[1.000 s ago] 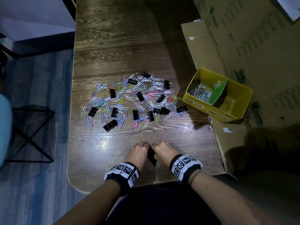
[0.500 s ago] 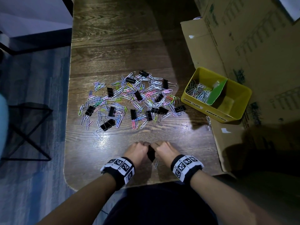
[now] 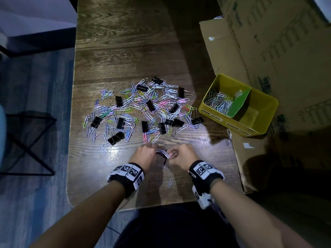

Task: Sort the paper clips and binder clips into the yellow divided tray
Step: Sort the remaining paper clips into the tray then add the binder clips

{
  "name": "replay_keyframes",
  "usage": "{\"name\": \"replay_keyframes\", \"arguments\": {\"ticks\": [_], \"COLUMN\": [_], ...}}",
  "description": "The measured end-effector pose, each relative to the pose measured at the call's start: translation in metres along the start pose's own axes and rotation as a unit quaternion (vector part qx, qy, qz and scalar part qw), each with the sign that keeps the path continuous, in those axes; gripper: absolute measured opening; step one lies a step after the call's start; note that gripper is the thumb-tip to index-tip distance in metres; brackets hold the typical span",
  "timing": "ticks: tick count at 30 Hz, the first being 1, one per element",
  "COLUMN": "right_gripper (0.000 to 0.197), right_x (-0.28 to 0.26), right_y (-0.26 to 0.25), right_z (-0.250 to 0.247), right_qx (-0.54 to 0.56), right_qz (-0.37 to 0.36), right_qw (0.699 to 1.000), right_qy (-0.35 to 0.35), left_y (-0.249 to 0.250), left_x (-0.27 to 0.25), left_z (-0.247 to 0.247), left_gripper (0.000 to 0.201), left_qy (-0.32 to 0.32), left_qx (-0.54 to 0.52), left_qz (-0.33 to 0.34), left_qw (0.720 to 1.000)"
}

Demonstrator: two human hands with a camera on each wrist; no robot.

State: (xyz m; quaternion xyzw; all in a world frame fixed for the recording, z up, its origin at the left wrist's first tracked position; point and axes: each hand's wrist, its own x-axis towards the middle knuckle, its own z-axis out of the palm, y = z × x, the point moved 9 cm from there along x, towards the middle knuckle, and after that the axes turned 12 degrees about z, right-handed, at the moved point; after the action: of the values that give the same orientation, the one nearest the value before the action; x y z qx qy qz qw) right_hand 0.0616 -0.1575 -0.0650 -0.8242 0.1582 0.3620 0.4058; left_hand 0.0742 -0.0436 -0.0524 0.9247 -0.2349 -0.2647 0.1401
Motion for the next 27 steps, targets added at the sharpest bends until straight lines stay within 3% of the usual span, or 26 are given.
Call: {"name": "replay_keyframes", "arguments": {"ticks": [4, 7, 11, 14, 16, 19, 21, 24, 26, 27], "right_gripper": [0.027, 0.025, 0.03, 0.038, 0.041, 0.034, 0.022, 0.03, 0.038, 0.04], "right_x": [0.001, -0.006, -0.025, -0.036, -0.037, -0.023, -0.008, 0.015, 0.022, 0.024], "right_y": [-0.002, -0.013, -0.035, -0.043, -0.041, -0.023, -0.011, 0.0, 0.002, 0.002], "right_z": [-0.019, -0.051, -0.118, -0.172, -0.204, -0.241, -0.253, -0.249, -0.242, -0.241], "right_qx": [0.073, 0.165, 0.267, 0.322, 0.354, 0.372, 0.308, 0.135, 0.06, 0.036], "right_qz": [0.015, -0.002, -0.06, -0.109, -0.135, -0.102, -0.048, 0.044, 0.07, 0.071], "right_qw": [0.997, 0.986, 0.959, 0.928, 0.901, 0.875, 0.893, 0.946, 0.962, 0.964], "right_qy": [-0.035, -0.015, 0.077, 0.153, 0.213, 0.291, 0.325, 0.292, 0.258, 0.253], "left_y": [-0.008, -0.002, 0.026, 0.069, 0.095, 0.117, 0.124, 0.142, 0.143, 0.141], "left_x": [0.008, 0.019, 0.056, 0.096, 0.124, 0.16, 0.177, 0.188, 0.184, 0.181], "left_z": [-0.028, -0.044, -0.089, -0.129, -0.148, -0.156, -0.152, -0.128, -0.115, -0.114], "left_gripper": [0.017, 0.01, 0.013, 0.019, 0.025, 0.019, 0.008, 0.02, 0.024, 0.026], "left_qy": [0.054, 0.055, 0.105, 0.15, 0.171, 0.201, 0.195, 0.057, -0.001, 0.003], "left_qx": [-0.116, -0.237, -0.4, -0.468, -0.479, -0.447, -0.386, -0.184, -0.134, -0.136], "left_qz": [-0.027, -0.036, -0.009, 0.061, 0.084, 0.083, 0.072, 0.093, 0.106, 0.111], "left_qw": [0.991, 0.969, 0.91, 0.869, 0.857, 0.868, 0.899, 0.977, 0.985, 0.984]}}
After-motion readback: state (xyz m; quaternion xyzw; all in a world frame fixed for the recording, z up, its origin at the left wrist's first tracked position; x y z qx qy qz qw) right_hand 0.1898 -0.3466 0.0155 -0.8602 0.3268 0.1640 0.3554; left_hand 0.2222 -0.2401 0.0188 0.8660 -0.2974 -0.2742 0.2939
